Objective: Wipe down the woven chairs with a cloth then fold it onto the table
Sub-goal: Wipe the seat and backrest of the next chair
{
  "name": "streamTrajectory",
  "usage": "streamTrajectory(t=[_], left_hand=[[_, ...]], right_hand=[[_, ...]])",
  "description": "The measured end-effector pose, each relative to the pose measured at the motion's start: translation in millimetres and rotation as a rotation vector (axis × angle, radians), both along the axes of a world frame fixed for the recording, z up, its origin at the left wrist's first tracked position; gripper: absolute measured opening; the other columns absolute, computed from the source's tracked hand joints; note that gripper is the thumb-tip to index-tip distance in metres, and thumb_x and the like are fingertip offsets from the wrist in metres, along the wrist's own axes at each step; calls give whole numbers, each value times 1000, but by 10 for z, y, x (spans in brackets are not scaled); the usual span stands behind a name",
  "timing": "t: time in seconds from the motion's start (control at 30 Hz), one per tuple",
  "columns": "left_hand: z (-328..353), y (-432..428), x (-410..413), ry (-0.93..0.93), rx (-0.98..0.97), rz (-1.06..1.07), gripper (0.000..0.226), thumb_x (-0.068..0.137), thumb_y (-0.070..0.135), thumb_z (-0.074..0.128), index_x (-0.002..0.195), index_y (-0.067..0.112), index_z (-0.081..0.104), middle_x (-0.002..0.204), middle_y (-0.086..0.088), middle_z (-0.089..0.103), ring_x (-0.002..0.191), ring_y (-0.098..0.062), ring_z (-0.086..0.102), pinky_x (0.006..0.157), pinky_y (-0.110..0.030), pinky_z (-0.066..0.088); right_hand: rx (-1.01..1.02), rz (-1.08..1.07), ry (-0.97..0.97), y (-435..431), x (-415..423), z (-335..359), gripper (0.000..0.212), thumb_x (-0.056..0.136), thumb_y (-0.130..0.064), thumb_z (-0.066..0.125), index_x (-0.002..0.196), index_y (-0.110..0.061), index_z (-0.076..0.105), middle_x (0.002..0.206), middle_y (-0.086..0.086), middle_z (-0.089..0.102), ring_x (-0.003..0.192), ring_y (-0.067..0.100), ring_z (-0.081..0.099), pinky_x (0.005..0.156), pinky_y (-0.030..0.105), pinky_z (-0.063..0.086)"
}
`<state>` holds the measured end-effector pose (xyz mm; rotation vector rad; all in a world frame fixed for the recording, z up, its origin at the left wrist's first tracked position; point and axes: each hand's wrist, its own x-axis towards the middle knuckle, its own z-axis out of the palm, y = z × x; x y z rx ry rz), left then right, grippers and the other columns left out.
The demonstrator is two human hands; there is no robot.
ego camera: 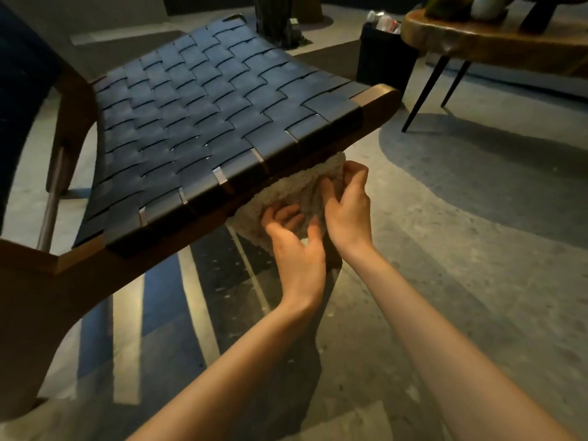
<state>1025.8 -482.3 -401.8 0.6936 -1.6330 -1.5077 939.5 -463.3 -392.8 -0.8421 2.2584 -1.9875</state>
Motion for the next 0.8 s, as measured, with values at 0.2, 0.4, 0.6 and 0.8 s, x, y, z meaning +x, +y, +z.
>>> streamTrajectory(t=[0.2, 0.4, 0.6, 0.8], left_hand=[[-36, -76, -85, 30, 54, 6, 25, 95, 23, 53, 113, 34, 39, 111, 7, 53, 98, 4, 55, 75, -2, 42], [-48, -266, -266, -39, 55, 88, 20, 96, 24, 51, 113, 31, 45, 141, -4, 36, 117, -7, 45, 94, -5, 36], [-221, -310, -339, -29, -69, 123, 15, 95, 16, 52, 108, 23, 52, 114, 1, 57, 95, 3, 52, 83, 0, 40], [-716, -259, -423, -110, 19, 25, 25, 96, 11, 51, 121, 6, 53, 110, 3, 59, 91, 8, 56, 77, 0, 41]], right_hand=[[115, 136, -3, -10, -61, -61, 41, 100, -29, 42, 139, -30, 31, 128, -6, 54, 112, 10, 53, 89, 20, 44], [119, 219, -28, 19, -234, -69, 29, 101, -24, 45, 129, -24, 52, 123, -3, 61, 114, 10, 56, 95, 24, 48], [88, 176, 59, -11, -261, -347, 31, 101, -28, 40, 131, -27, 49, 115, -18, 57, 100, -13, 54, 81, 2, 42], [143, 236, -62, 133, -331, -927, 41, 102, -22, 37, 129, -53, 33, 115, -38, 45, 102, -28, 45, 80, -3, 38]])
